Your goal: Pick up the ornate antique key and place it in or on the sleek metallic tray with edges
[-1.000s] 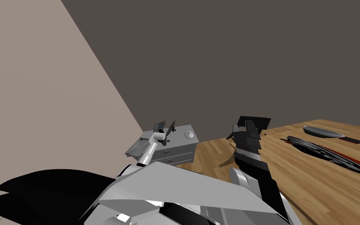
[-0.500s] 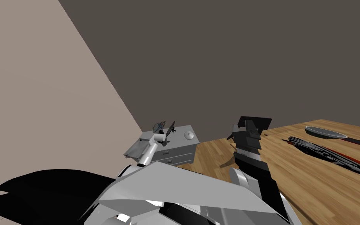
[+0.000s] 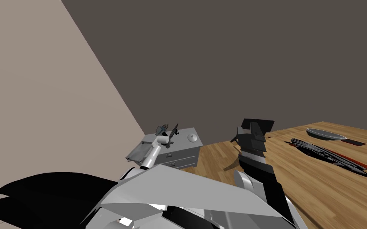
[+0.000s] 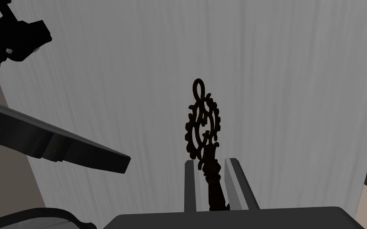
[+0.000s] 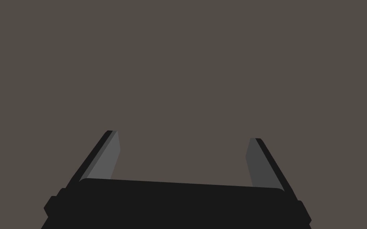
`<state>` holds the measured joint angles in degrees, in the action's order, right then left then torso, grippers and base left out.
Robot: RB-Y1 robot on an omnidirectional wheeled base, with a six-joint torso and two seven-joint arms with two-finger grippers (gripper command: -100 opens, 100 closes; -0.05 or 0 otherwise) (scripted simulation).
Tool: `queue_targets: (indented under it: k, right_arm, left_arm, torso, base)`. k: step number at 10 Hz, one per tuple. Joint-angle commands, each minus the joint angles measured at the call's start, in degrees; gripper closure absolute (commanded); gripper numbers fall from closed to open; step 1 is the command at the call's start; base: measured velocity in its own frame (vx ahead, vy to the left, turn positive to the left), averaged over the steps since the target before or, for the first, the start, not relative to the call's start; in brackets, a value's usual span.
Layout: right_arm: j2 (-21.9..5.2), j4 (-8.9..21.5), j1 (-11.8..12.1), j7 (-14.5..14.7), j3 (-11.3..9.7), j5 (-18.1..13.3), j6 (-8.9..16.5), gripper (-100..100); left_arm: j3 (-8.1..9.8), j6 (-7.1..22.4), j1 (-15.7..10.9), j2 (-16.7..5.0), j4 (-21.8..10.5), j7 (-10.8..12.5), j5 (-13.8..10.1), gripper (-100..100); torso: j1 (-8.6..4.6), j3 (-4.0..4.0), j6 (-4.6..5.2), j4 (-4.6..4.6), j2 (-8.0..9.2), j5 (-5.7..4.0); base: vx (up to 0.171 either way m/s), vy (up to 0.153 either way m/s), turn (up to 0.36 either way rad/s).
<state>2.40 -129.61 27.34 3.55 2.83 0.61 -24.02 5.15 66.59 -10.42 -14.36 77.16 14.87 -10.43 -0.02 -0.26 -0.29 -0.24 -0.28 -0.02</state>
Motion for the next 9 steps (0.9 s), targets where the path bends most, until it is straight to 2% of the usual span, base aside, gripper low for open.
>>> queue_targets:
  k: [1,4,5,6,7,9]
  right_arm:
    - [0.0,0.0,0.0,0.0,0.0,0.0,0.0,0]
    - [0.0,0.0,0.0,0.0,0.0,0.0,0.0,0]
    - [0.0,0.0,0.0,0.0,0.0,0.0,0.0,0]
    - [0.0,0.0,0.0,0.0,0.0,0.0,0.0,0]
    - [0.0,0.0,0.0,0.0,0.0,0.0,0.0,0]
    - [-0.01,0.0,0.0,0.0,0.01,0.0,0.0,0]
  left_arm:
    - [0.25,1.96,0.27,-0.37,1.14,0.57,-0.16,100]
    - [0.28,4.83,0.17,-0.9,3.83,1.01,-0.52,100]
    - [0.33,4.09,0.16,-0.85,3.09,0.88,-0.5,100]
    - [0.35,4.33,0.16,-0.87,3.19,0.92,-0.52,0]
    - [0.5,5.99,0.51,-2.21,4.72,1.02,-0.21,100]
    - [0.73,8.36,0.97,-4.24,6.95,1.14,0.26,100]
  torso:
    - [0.0,0.0,0.0,0.0,0.0,0.0]
    - [-0.02,0.1,0.03,0.06,0.15,-0.02]
    - [-0.04,0.11,0.04,0.06,0.17,-0.02]
    - [-0.02,0.09,0.05,0.05,0.12,-0.01]
    - [-0.01,0.06,0.06,0.05,0.08,0.0]
    - [0.43,0.16,-0.04,0.09,0.23,0.01]
  base:
    - [-0.019,-0.003,0.029]
    - [-0.032,-0.005,0.008]
    - [-0.014,-0.003,0.001]
    - [0.0,0.0,0.0]
    - [-0.017,0.054,0.047]
    - [-0.039,0.116,0.062]
